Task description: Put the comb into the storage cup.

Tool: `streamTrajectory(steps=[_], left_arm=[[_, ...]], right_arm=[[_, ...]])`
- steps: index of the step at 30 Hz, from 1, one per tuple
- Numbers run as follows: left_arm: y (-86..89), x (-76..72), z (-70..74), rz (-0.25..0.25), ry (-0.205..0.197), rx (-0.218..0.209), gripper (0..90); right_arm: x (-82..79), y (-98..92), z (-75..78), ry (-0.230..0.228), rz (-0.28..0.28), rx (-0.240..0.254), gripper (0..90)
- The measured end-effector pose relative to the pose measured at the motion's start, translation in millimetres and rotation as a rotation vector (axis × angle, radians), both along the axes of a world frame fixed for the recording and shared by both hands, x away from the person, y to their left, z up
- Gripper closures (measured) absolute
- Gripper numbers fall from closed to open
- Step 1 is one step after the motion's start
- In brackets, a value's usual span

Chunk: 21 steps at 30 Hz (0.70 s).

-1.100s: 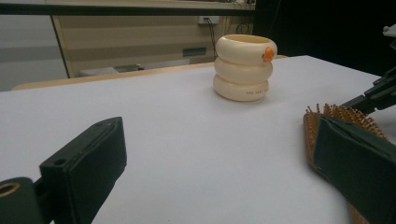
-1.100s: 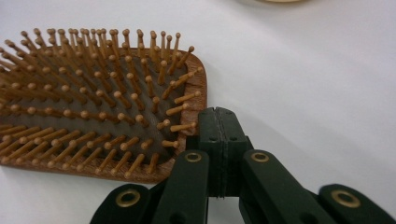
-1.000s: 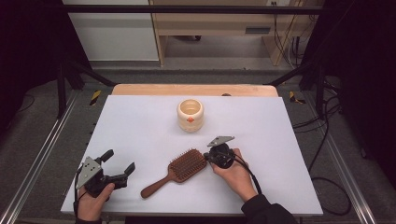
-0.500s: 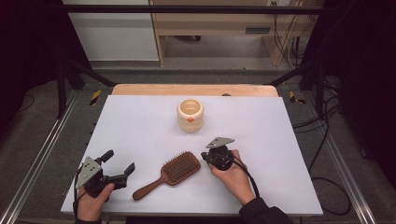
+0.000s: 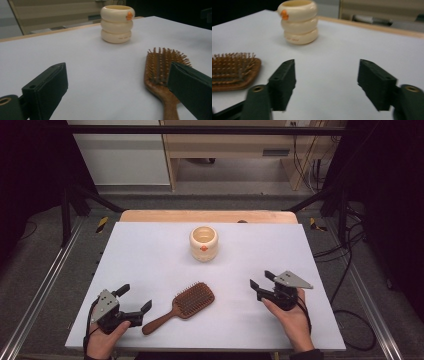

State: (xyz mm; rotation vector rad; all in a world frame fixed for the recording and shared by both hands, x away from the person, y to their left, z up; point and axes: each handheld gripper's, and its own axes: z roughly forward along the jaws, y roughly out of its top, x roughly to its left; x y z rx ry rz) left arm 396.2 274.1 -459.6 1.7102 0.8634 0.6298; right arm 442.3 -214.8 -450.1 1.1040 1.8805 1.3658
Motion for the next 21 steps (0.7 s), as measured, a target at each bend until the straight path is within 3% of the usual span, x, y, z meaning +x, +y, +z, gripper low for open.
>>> streamTrajectory(steps=[1,3,7,9,11,12,14,21], left_arm=[[-4.5,0.4,3.9,-0.022,0.019,-0.008,3.6],[-6.9,-0.3,6.8,-0.028,0.024,-0.011,4.0],[-20.4,-5.6,15.1,-0.012,0.083,0.056,5.2],[-26.7,-8.1,16.5,-0.024,0.113,0.067,5.1],[-33.1,-9.4,19.8,0.006,0.16,0.091,5.0],[-38.5,-9.3,25.9,0.007,0.19,0.14,5.0],[-41.1,-8.7,29.1,0.002,0.202,0.157,5.1],[-69.6,-0.5,34.1,-0.108,0.327,0.278,5.3]], right_arm=[[-5.0,-10.6,-0.5,-0.062,-0.034,0.001,18.0],[-8.2,-19.2,-2.0,-0.118,-0.062,-0.005,13.7],[-13.0,-29.2,-3.6,-0.162,-0.093,0.0,9.7],[-15.5,-32.3,-5.1,-0.178,-0.092,-0.004,9.6],[-16.6,-33.8,-6.0,-0.184,-0.091,-0.009,9.6],[-18.3,-36.3,-8.2,-0.189,-0.087,-0.013,9.3],[-18.9,-37.3,-9.3,-0.191,-0.09,-0.011,9.2],[-18.9,-34.7,-11.9,-0.195,-0.092,-0.016,9.2]])
